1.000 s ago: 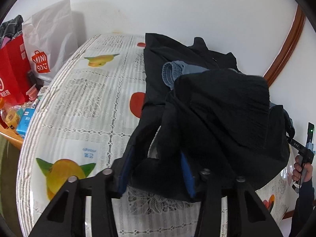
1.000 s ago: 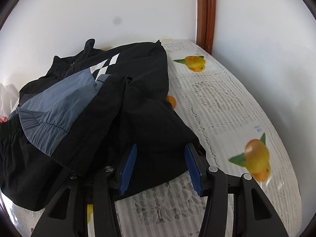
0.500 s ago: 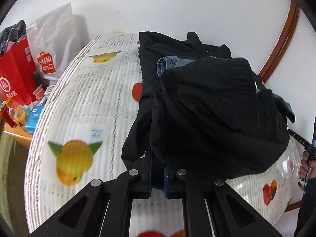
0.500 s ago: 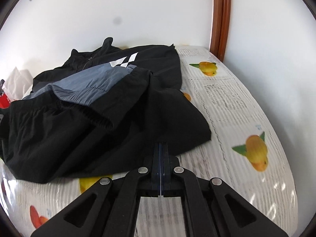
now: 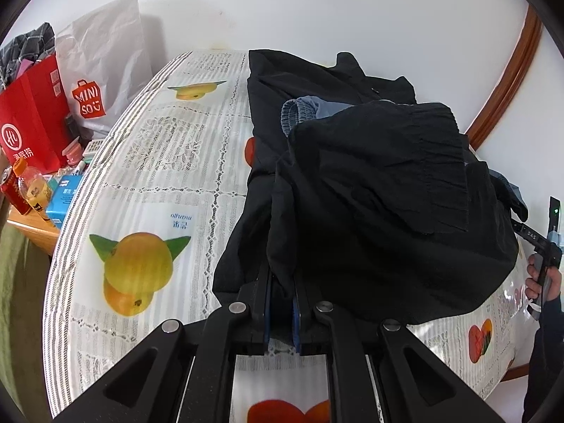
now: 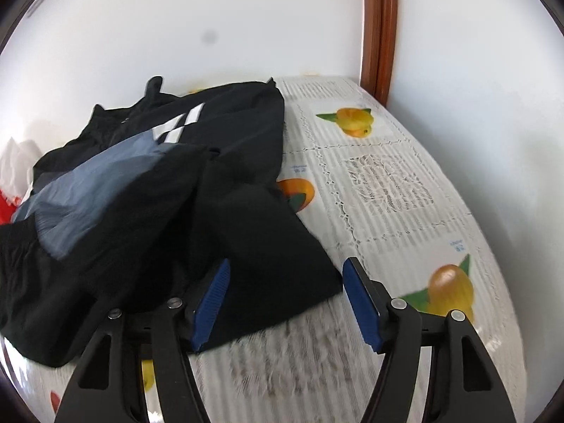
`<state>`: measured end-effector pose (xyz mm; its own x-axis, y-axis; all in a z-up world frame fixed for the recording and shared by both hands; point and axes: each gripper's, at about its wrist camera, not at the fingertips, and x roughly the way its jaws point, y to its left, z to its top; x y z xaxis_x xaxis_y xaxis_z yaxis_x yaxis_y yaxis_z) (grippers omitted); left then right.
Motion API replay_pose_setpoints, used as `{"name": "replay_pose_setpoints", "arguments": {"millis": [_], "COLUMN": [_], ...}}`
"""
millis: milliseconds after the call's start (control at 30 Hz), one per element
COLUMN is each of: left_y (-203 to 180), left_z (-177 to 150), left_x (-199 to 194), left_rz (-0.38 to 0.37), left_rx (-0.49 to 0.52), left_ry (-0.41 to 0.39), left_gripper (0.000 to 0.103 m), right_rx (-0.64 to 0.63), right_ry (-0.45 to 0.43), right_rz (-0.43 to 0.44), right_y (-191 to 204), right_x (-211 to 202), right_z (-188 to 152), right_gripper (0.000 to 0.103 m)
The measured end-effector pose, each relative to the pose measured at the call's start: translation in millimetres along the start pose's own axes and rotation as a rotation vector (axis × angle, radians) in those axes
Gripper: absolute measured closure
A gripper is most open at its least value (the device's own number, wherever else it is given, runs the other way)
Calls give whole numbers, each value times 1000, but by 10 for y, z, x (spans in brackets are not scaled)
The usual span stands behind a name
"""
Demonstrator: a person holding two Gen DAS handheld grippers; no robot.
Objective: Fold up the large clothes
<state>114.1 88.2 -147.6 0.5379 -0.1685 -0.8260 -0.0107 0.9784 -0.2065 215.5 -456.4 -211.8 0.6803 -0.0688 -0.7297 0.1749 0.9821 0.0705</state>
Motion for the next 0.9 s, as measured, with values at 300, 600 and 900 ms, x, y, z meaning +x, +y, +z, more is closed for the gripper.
{"name": "replay_pose_setpoints", "arguments": {"millis": [300, 600, 900], "left_y": [-6, -2, -43], "left_z": [28, -119, -515], "left_x": [47, -148, -378], "left_rz": [45, 43, 22], "left_rx": [10, 10, 19], "left_ry": [-11, -17, -5], "left_gripper": [94, 94, 94], "right_rx": [-47, -45, -39], "right_ry": [-21, 0, 19], "right_rz": [90, 85, 19], "right_y": [41, 75, 122], "right_x": [32, -385, -743], "right_z": [-111, -408, -734], "right_gripper": [92, 94, 94]}}
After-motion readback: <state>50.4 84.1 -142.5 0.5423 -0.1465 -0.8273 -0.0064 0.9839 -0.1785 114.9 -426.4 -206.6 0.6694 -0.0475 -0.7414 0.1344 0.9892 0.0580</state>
